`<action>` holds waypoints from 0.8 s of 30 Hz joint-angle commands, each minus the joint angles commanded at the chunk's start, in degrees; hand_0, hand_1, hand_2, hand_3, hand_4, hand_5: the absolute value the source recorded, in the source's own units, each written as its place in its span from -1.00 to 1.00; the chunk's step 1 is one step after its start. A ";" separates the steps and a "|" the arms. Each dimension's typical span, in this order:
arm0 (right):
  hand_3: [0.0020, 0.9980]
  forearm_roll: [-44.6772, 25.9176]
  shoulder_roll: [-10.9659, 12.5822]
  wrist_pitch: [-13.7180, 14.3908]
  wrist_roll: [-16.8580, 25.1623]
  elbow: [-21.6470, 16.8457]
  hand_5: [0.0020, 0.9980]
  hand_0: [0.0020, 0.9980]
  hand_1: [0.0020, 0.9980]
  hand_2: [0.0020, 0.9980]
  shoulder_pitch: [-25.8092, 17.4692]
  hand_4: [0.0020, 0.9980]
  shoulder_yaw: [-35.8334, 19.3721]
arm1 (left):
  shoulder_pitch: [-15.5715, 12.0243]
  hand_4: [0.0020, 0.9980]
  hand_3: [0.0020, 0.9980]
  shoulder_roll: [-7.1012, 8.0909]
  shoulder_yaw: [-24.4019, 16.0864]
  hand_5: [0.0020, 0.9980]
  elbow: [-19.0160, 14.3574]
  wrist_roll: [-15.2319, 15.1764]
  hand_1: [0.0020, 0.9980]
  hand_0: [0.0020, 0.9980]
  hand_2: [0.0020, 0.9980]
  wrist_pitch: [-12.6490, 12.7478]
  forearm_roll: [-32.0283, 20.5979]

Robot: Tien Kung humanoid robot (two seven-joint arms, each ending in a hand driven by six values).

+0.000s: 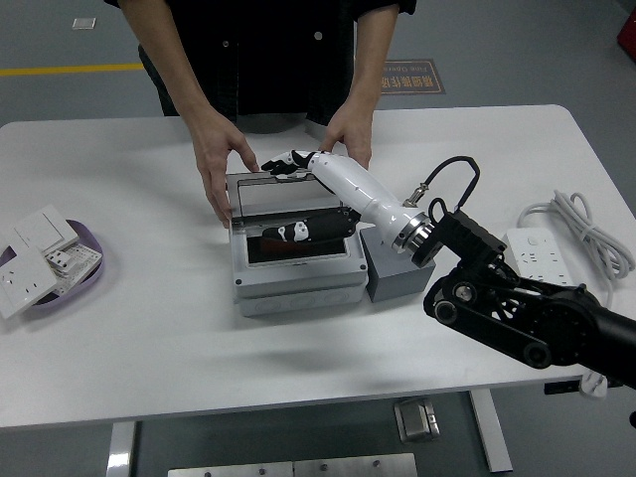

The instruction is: Pick up the cylinder from the cube,place it in the box,flap close box

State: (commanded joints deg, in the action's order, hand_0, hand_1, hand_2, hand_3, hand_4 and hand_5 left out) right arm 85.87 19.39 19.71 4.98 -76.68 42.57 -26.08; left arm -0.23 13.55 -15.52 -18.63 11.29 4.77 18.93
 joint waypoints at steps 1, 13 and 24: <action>0.52 -0.60 -0.06 -0.14 0.14 1.10 -0.08 0.64 0.42 0.42 0.84 0.91 0.38 | 0.03 0.37 0.27 0.05 -0.08 -0.52 0.00 0.05 0.27 0.22 0.25 -0.01 0.11; 0.51 -5.94 -2.44 -0.58 1.61 11.19 -0.10 0.61 0.39 0.42 5.56 0.87 4.61 | 0.41 0.37 0.27 0.31 -0.48 -0.51 0.02 0.28 0.27 0.22 0.25 -0.09 0.86; 0.50 -4.31 -0.49 -0.07 1.35 6.51 -0.10 0.16 0.30 0.41 2.77 0.81 4.05 | 0.34 0.36 0.26 0.01 -0.14 -0.51 -0.02 0.17 0.27 0.22 0.25 -0.07 0.59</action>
State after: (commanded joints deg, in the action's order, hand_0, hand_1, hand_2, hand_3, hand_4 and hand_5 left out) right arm 81.57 18.90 19.64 6.33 -70.16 45.33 -22.03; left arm 0.11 13.56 -15.67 -18.66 11.46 4.70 19.52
